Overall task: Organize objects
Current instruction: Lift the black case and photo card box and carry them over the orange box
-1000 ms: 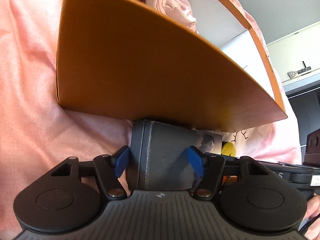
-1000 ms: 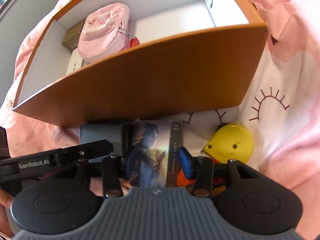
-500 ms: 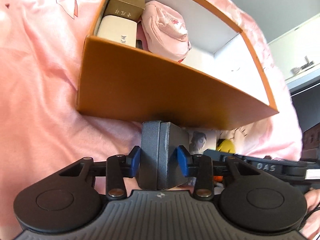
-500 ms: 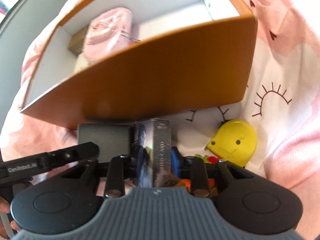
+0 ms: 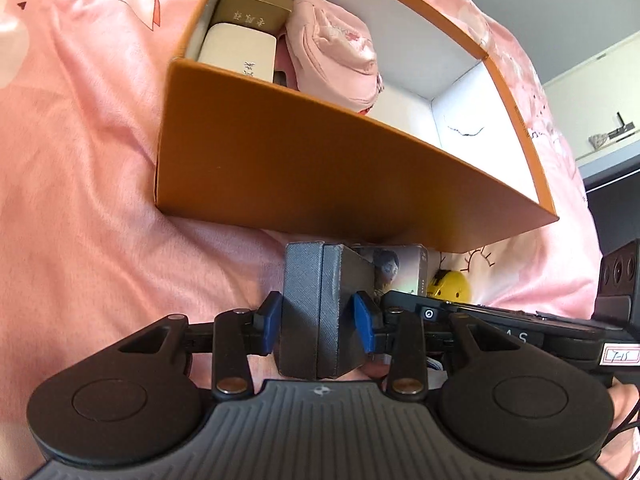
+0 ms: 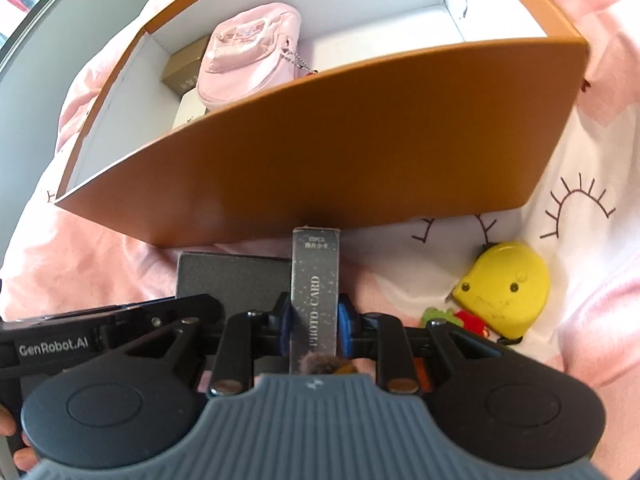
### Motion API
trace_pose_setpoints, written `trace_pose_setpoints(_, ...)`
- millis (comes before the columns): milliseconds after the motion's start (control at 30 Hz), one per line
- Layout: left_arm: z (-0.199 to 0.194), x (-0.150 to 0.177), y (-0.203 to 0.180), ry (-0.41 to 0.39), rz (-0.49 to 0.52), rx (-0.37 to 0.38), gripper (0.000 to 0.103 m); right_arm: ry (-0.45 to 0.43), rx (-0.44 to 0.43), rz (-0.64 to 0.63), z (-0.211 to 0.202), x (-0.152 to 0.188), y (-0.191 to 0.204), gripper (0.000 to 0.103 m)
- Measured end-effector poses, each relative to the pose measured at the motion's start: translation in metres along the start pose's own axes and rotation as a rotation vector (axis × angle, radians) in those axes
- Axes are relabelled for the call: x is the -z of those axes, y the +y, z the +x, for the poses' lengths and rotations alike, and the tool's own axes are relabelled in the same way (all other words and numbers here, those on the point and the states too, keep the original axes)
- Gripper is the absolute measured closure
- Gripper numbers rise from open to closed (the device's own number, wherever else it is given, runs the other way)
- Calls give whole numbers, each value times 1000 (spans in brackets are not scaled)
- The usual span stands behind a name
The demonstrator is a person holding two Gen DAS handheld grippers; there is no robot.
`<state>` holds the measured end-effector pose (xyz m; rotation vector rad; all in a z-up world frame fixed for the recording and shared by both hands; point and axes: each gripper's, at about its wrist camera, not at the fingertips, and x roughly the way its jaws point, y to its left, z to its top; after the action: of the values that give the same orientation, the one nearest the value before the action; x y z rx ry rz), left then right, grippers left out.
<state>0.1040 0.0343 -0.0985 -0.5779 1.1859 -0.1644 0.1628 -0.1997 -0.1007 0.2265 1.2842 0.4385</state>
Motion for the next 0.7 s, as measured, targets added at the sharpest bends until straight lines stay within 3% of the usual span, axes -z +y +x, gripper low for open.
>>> trace_pose_setpoints(367, -39, 4, -24, -69, 90, 47, 60, -93, 4, -75, -45, 8, 13, 79)
trace_pose_setpoints(700, -96, -7, -57, -233, 168, 98, 60, -232, -30, -172, -112, 9, 39, 79)
